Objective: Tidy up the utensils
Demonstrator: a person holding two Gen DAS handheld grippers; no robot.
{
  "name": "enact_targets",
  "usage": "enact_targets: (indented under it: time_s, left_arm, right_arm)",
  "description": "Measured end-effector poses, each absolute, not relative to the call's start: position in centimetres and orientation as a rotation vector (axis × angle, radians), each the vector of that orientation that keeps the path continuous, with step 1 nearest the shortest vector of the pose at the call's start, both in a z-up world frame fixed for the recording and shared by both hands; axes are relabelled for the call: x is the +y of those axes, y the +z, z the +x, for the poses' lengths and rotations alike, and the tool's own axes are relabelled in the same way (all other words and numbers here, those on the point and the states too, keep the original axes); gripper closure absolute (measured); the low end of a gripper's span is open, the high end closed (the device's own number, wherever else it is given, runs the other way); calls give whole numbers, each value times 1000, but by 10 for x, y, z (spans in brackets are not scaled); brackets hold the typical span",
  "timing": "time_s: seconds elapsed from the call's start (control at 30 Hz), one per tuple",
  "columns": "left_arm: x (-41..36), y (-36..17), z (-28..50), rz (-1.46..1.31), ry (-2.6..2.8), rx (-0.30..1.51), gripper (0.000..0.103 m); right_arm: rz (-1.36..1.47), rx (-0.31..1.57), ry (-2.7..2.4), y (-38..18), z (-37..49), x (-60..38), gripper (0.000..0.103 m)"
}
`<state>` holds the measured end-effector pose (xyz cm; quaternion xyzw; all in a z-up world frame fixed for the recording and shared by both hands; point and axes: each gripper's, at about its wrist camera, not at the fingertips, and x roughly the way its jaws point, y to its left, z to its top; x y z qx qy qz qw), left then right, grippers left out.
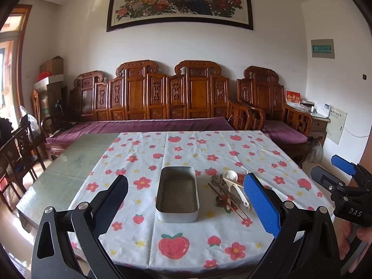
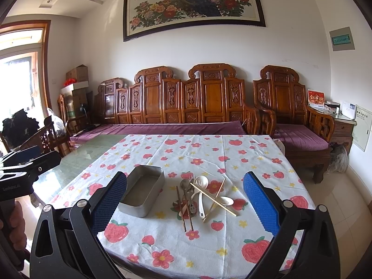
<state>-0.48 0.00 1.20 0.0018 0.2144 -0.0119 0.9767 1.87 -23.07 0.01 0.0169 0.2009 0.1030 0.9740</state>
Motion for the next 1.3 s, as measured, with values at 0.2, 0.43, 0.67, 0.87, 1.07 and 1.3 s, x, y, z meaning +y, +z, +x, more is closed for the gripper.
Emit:
enact_targets:
  time_s: [0.2, 0.43, 0.67, 0.87, 1.07, 1.3]
  left_arm:
    - [0, 10, -5, 4, -26, 430, 7]
    - [1, 9, -5, 4, -26, 429, 7]
    - [1, 8, -5, 4, -27, 429, 7]
    - [1, 6, -5, 5, -28, 426, 7]
    - [-2, 9, -8, 7, -28, 423, 7]
    - [-4, 14, -10, 8, -31, 420, 7]
  right_arm:
    - [34, 404, 209, 1, 18, -231, 2]
    - [35, 404, 208, -3, 18, -237, 2]
    - [35, 401, 209, 3, 17, -229, 2]
    - [36, 401, 209, 3, 17, -230, 2]
    - [36, 401, 210, 4, 16, -230, 2]
    - [36, 399, 210, 5, 15, -230, 2]
